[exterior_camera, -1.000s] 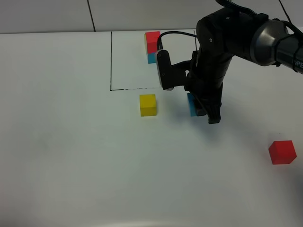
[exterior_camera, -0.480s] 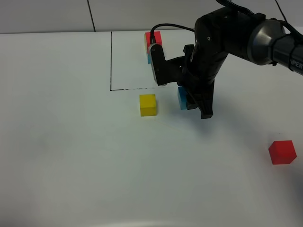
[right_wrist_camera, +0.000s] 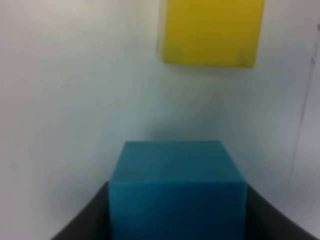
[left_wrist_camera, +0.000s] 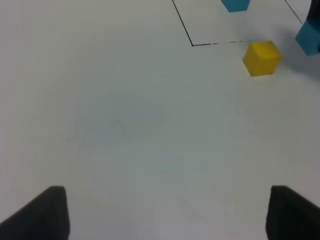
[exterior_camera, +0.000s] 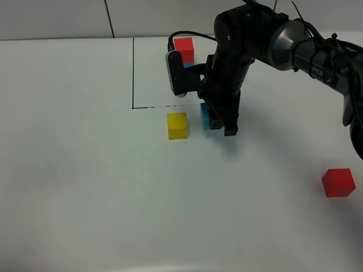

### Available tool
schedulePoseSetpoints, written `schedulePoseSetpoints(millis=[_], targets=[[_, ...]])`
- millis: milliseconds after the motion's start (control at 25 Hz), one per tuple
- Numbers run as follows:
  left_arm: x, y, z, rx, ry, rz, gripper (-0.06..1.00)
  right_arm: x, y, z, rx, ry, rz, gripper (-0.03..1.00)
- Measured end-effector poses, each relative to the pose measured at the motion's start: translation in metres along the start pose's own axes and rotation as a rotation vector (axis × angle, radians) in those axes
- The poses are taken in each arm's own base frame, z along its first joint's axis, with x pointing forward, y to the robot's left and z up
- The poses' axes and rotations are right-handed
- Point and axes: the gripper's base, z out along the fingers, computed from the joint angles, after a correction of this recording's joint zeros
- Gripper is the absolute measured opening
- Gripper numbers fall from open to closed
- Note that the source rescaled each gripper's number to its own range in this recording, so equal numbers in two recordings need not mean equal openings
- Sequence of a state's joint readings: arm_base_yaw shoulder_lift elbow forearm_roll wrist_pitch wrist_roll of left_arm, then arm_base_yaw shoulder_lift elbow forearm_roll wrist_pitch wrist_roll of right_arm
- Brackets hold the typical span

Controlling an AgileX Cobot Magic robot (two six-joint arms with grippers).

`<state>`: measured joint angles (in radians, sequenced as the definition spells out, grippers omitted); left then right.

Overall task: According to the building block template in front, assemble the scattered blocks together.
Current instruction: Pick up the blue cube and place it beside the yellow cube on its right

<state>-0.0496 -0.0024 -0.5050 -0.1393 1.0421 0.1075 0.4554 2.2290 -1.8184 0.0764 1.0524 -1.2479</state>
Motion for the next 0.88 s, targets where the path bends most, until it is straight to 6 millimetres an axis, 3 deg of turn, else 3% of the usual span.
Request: schedulePoseSetpoints(millis=[200, 480, 880], targets=[[0.0, 0.0, 0.0, 0.0, 0.0, 0.0, 0.76, 0.002, -0.002, 0.016, -0.032, -0.007, 0.019, 0.01], [0.0, 0.0, 0.0, 0.0, 0.0, 0.0, 0.76, 0.016, -0.007, 0.019, -0.042, -0.02, 0.077, 0.01], [0.0, 0.0, 0.0, 0.0, 0.0, 0.0, 0.76, 0.014, -0.009, 0.022, -0.029, -0.038, 0.126, 0.01]])
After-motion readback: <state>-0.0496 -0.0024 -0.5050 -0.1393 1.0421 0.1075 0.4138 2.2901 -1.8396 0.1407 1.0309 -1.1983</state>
